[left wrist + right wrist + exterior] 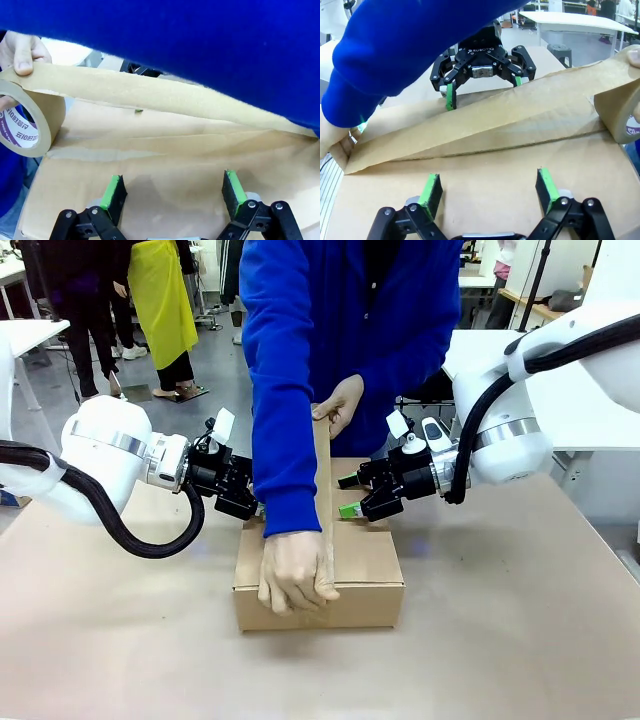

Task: Pack the gift set into the box.
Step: Press and hold the closed box until the human finishes sealing it.

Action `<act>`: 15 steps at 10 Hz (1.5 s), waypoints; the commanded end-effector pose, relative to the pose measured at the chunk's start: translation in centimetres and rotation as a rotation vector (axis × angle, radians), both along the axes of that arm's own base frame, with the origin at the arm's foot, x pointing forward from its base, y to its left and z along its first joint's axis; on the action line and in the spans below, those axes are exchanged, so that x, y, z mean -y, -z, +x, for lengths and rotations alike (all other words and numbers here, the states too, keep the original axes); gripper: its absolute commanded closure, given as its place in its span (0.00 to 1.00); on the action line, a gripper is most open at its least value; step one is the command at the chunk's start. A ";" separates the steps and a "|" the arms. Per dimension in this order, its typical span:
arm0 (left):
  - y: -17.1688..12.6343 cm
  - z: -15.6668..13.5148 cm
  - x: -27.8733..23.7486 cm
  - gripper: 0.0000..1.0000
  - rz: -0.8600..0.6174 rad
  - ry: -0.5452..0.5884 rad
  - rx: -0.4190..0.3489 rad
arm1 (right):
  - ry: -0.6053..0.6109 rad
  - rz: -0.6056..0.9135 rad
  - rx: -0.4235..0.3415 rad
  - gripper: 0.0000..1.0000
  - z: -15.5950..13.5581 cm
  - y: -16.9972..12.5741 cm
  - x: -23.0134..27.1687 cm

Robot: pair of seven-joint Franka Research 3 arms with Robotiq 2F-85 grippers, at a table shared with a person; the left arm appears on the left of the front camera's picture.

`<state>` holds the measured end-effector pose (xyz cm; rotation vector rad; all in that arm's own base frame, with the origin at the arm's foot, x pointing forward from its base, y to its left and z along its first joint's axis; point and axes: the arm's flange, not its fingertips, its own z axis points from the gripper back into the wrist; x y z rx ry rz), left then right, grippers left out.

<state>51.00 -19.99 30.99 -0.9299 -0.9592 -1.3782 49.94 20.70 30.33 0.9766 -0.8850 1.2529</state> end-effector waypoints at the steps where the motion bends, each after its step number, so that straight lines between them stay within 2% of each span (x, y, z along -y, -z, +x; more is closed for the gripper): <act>1: 0.4 -0.2 0.0 0.00 -0.003 0.012 0.006 | 0.008 -0.012 0.007 0.00 0.0 -0.1 -0.1; 15: 0.4 -0.2 0.0 0.00 -0.003 0.012 0.006 | 0.008 -0.012 0.007 0.00 0.0 -0.1 -0.1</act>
